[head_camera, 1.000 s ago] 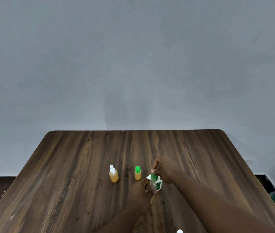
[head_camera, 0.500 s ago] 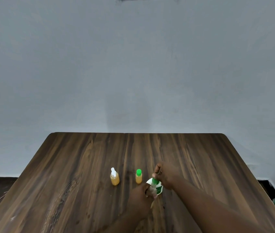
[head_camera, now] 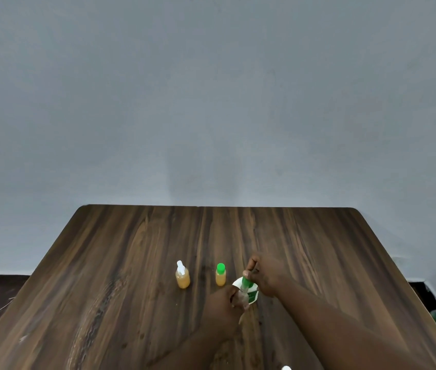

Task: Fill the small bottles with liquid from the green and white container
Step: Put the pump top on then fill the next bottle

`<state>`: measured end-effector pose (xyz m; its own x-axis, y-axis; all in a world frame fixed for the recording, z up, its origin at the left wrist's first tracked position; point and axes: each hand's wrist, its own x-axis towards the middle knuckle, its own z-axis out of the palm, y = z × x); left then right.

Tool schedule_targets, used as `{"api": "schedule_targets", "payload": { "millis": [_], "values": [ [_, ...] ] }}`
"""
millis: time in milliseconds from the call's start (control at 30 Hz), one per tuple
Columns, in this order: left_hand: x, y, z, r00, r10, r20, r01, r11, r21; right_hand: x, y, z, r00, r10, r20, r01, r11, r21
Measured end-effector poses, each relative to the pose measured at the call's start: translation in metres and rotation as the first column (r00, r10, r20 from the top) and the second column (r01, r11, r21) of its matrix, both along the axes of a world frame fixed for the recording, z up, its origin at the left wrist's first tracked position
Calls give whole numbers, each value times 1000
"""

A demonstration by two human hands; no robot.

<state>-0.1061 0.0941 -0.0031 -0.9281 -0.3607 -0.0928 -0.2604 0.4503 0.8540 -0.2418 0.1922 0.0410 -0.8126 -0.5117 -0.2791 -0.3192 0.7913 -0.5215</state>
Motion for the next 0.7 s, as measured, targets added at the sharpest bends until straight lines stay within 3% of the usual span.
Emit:
{"api": "schedule_targets", "payload": {
  "millis": [700],
  "values": [
    [2, 1, -3, 998, 47, -30, -46, 998, 41, 0, -4, 6, 999, 20, 34, -20, 1000, 8]
  ]
}}
